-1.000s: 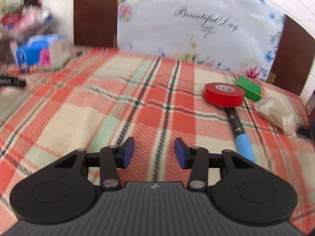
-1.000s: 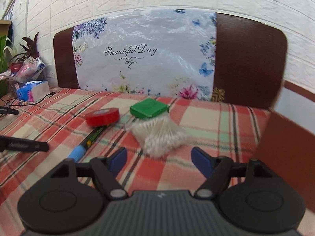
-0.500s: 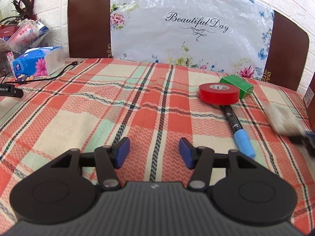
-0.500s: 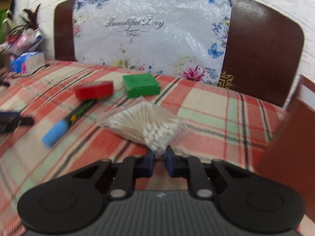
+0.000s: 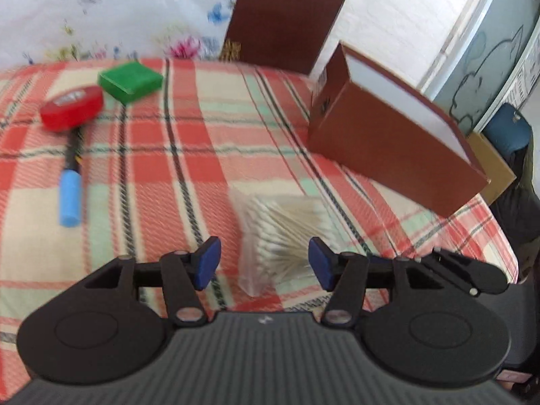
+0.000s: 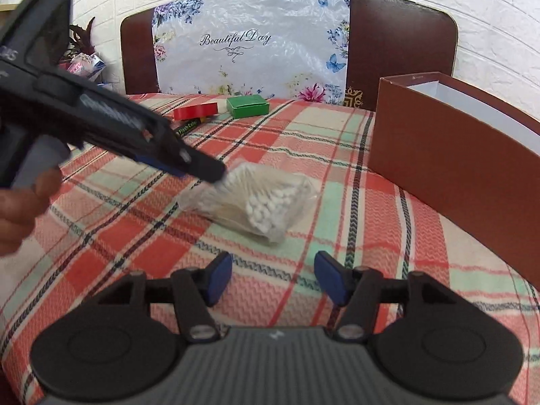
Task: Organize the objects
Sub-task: 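Carry the cotton swab bag into the brown box and release it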
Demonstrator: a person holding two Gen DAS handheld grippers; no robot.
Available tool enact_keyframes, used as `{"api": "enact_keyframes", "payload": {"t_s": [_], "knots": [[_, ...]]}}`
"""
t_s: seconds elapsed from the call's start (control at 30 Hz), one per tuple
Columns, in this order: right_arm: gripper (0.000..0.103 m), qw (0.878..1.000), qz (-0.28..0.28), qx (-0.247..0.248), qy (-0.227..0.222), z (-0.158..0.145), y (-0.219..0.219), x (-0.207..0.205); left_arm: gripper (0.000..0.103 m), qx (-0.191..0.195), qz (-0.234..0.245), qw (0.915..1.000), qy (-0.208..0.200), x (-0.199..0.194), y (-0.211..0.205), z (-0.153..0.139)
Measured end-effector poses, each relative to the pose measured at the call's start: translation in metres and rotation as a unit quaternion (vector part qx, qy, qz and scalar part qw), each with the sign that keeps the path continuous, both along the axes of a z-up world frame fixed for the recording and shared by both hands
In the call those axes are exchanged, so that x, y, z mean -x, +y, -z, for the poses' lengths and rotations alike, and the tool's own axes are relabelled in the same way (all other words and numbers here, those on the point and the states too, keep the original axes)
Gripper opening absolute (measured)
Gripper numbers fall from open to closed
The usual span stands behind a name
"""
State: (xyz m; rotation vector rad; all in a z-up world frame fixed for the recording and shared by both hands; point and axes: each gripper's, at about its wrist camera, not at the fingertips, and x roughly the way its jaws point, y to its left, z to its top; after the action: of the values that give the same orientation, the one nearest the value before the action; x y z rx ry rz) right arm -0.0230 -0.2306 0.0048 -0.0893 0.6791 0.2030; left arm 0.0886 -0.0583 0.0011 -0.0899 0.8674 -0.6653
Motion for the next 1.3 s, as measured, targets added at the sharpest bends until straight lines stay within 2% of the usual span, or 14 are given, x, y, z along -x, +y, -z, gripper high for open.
{"api": "enact_keyframes", "payload": {"t_s": [0.07,0.13,0.27,0.37,0.53,0.7,0.73,0.77,0.8,0.83,0.87,0.93,1.17,1.3], "knots": [[0.059,1.0,-0.005,-0.005,-0.001,0.0,0.002,-0.009,0.058,0.002,-0.008,0.9998,0.016,-0.005,-0.006,0.007],[0.054,1.0,-0.009,-0.018,0.006,0.004,0.003,-0.026,0.028,0.015,0.013,0.9991,0.038,-0.009,-0.011,0.008],[0.039,1.0,-0.006,-0.013,-0.005,0.003,0.008,-0.035,0.027,-0.006,0.017,0.9997,0.019,-0.008,-0.027,-0.014],[0.038,0.997,0.028,0.011,-0.078,-0.02,-0.001,-0.017,0.027,0.005,0.06,0.9973,-0.04,-0.003,-0.054,-0.056],[0.038,0.978,0.114,0.01,-0.176,-0.07,-0.059,-0.012,0.027,0.032,0.119,0.9841,-0.128,-0.003,-0.128,-0.115],[0.04,0.967,0.182,0.005,-0.179,-0.078,-0.121,-0.034,0.028,0.016,0.148,0.978,-0.146,-0.023,-0.197,-0.117],[0.041,0.967,0.19,0.0,-0.172,-0.074,-0.132,-0.042,0.035,0.008,0.145,0.9781,-0.149,-0.025,-0.206,-0.114],[0.042,0.967,0.195,-0.009,-0.163,-0.071,-0.14,-0.051,0.04,-0.003,0.136,0.9786,-0.154,-0.029,-0.216,-0.109],[0.054,0.968,0.196,-0.014,-0.153,-0.066,-0.146,-0.062,0.051,-0.022,0.123,0.9795,-0.158,-0.033,-0.225,-0.103],[0.07,0.969,0.2,-0.012,-0.143,-0.058,-0.15,-0.074,0.049,-0.042,0.108,0.981,-0.155,-0.038,-0.231,-0.095],[0.072,0.968,0.211,-0.002,-0.135,-0.052,-0.151,-0.083,0.049,-0.06,0.099,0.9829,-0.143,-0.043,-0.232,-0.089],[0.067,0.967,0.22,0.005,-0.126,-0.042,-0.155,-0.087,0.049,-0.05,0.1,0.9856,-0.127,-0.045,-0.223,-0.084],[0.069,0.961,0.2,-0.037,-0.189,-0.046,-0.132,-0.034,0.049,0.017,0.113,0.9764,-0.183,0.002,-0.149,-0.099],[0.069,0.966,0.147,-0.06,-0.203,-0.053,-0.101,-0.014,0.049,0.029,0.074,0.9812,-0.176,0.008,-0.092,-0.089]]}}
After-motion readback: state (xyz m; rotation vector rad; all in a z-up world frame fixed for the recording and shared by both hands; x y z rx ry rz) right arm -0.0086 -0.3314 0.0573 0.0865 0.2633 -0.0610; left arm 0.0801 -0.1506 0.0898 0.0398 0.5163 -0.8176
